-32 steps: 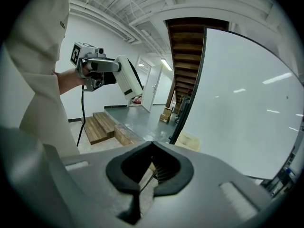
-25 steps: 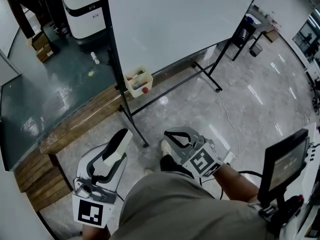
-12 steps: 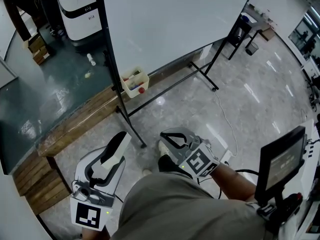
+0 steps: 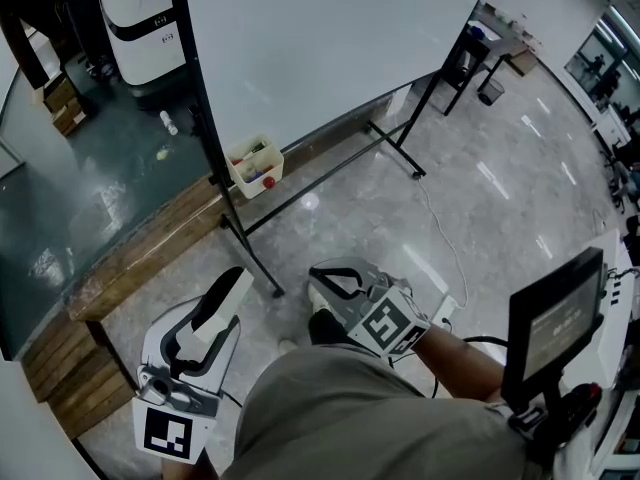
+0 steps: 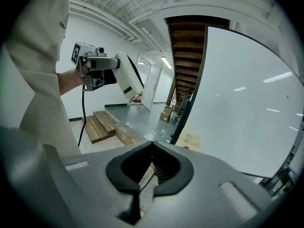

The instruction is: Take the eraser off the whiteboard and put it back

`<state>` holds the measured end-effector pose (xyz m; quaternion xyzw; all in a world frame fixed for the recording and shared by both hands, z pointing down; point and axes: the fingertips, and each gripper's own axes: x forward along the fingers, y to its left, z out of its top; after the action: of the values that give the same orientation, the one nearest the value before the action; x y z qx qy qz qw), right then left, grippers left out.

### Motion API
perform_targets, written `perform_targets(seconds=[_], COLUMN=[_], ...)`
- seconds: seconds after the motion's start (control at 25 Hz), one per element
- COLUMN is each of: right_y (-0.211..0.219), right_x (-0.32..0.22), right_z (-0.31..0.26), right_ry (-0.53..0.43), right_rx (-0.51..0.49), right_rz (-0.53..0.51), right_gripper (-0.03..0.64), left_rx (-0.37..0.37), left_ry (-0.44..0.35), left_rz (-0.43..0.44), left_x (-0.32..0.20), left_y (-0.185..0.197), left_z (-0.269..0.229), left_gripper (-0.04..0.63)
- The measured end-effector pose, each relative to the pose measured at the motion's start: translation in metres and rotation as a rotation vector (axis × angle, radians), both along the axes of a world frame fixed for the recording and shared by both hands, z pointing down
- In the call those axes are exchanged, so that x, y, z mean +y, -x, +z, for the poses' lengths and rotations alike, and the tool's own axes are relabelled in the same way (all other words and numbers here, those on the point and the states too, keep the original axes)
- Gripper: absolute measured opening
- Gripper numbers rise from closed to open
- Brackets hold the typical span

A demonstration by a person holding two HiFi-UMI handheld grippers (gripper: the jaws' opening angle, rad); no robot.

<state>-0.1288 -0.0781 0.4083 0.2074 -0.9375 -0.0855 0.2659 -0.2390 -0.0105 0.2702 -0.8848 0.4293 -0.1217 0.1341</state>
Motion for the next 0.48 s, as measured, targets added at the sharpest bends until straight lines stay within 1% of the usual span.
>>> perform_targets(seconds=[0.28, 0.48], right_y=[-0.003, -0.006], right_x=[-0.005, -0.011], right_z=[0.001, 0.001], right_ry=[-0.002, -0.004], right_rx=[0.001, -0.005], right_rz=[0.019, 0.038], right_gripper=[0.003, 0.003], left_rx=[0.000, -0.005], left_ry=[0.002, -0.027], left_rz=[0.013, 0.028], left_x=[-0.014, -0.032], left_y=[0.002, 0.004], left_z=[0.002, 0.003], left_gripper=[0.166, 0.166])
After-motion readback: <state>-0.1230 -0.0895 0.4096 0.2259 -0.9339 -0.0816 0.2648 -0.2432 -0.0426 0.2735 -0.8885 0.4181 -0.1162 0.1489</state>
